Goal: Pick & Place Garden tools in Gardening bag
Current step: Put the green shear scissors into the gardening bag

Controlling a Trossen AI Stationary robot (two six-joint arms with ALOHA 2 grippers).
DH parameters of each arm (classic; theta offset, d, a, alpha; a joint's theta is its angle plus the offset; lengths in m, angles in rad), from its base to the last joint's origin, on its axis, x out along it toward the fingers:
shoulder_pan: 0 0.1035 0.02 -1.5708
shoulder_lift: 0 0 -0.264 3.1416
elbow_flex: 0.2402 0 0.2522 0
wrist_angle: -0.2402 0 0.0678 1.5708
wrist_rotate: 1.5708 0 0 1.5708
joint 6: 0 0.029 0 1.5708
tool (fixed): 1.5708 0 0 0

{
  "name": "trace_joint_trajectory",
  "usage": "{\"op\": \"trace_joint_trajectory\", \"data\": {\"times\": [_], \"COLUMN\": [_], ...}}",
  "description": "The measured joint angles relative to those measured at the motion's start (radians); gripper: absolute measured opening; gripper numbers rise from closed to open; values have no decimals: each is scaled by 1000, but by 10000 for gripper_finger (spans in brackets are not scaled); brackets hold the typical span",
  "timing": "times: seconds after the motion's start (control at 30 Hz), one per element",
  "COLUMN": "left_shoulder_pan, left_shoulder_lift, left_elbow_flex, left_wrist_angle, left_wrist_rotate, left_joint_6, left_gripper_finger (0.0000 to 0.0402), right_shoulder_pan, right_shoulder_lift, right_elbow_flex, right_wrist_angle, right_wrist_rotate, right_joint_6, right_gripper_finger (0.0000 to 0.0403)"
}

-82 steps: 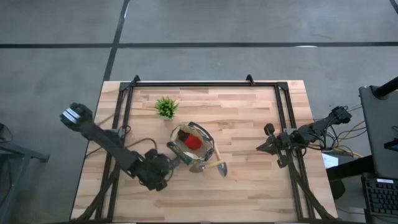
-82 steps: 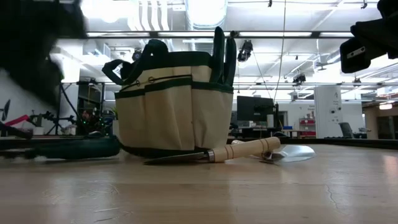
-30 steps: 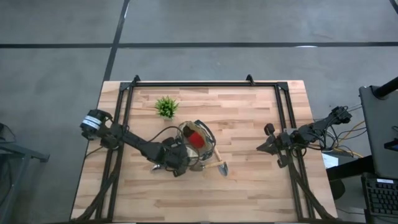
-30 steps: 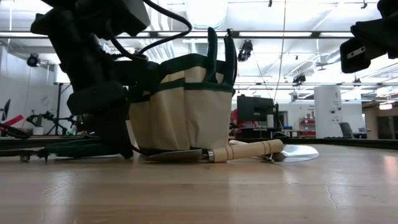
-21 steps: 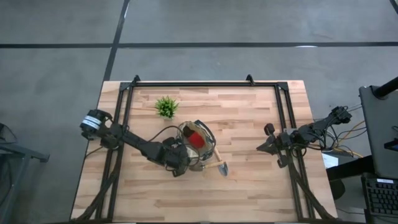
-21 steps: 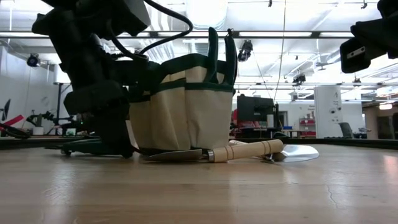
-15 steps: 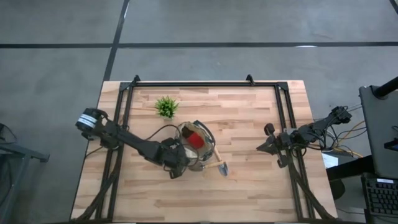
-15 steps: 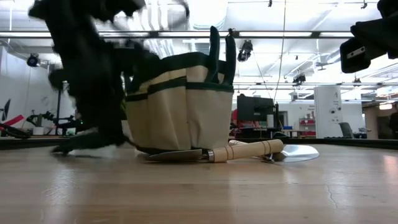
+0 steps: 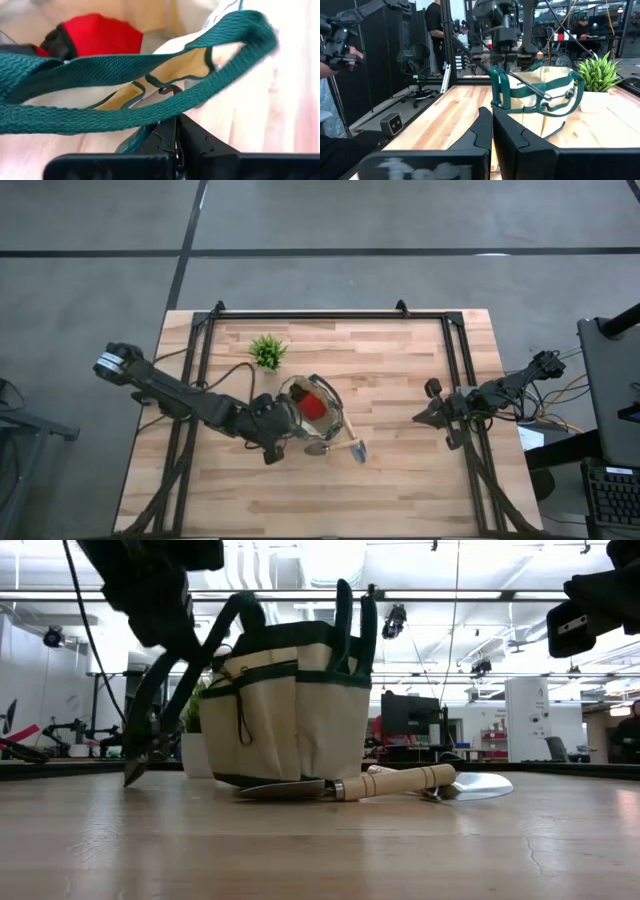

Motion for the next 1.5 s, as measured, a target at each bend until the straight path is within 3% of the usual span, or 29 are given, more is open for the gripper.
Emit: {"op": "trace_joint_trajectory", "data": {"times": [0.57, 1.0, 1.37, 1.5], "left_shoulder_pan": [-49, -52, -60, -56], "left_shoulder_lift": [-106, -187, -295, -301], "left_elbow_flex": [0, 4, 12, -10], "left_wrist_angle": [109, 54, -134, -97], "left_wrist_rotate": [25, -108, -570, -714], "left_joint_6": [40, 106, 137, 142], "left_gripper_finger": [8, 6, 6, 6], "right_shoulder_pan": [0, 0, 0, 0], "right_shoulder_lift": [0, 0, -1, -1], "right_elbow_flex": [0, 0, 0, 0], "right_wrist_angle": [0, 0, 0, 0], "right_wrist_rotate": [0, 0, 0, 0], "right_joint_6": [0, 0, 0, 0], "right_gripper_finger": [8, 8, 8, 8]}}
